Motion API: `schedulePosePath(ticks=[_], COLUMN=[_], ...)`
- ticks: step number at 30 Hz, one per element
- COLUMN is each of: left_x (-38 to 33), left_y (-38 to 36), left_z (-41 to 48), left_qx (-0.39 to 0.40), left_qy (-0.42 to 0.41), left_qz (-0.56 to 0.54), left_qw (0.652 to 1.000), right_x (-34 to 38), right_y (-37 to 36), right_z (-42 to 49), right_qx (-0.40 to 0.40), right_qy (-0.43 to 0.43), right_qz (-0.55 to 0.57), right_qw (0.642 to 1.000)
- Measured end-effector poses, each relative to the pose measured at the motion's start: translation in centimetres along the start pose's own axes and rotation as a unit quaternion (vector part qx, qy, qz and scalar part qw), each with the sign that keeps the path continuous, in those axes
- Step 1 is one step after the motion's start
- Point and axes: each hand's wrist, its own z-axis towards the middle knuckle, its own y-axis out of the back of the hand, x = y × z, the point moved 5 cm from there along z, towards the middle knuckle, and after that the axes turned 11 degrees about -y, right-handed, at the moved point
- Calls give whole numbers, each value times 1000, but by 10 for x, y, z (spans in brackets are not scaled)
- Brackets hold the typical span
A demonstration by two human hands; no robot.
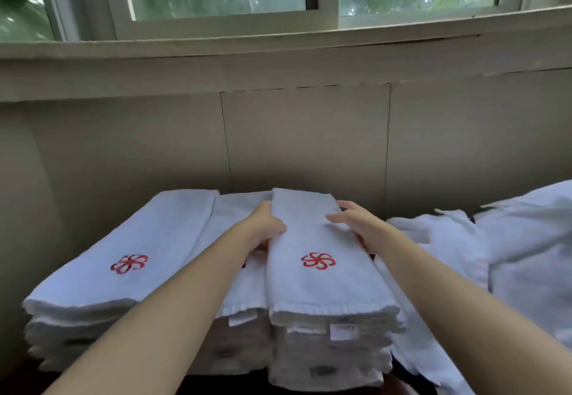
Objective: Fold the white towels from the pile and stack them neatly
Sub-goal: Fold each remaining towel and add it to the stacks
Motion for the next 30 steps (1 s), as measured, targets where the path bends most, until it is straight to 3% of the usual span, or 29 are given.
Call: schedulePosePath(ticks=[5,7,10,13,15,18,23,30], left_x=[-11,-10,-14,-21,-22,-15,-8,-14], left_y=[-5,-13,-18,-26,-35,-36,-36,-45], left_z=[16,19,15,16,24,41,43,-52], left_qx=[-21,4,-4,-36,6,83,71,139], left_qy=[-79,-72,-50,-100,-130,-102,-68,-69], left_qz=[107,191,310,391,378,347,350,379], left_qw=[991,979,949,914,917,929,932,912], right_x=[26,21,12,20,13,-4,-9,-34], right_y=[-1,-9,-13,-24,-45,-67,-69,-59], right_z=[11,16,17,-2,-10,-19,-28,-92], right_qx=[-176,-175,-202,-271,-219,-138,-78,-85], right_qy=[126,110,43,106,141,152,175,194], right_qz=[-154,-294,-417,-478,-529,-549,-548,-520], right_qw=[964,933,885,829,808,810,815,827])
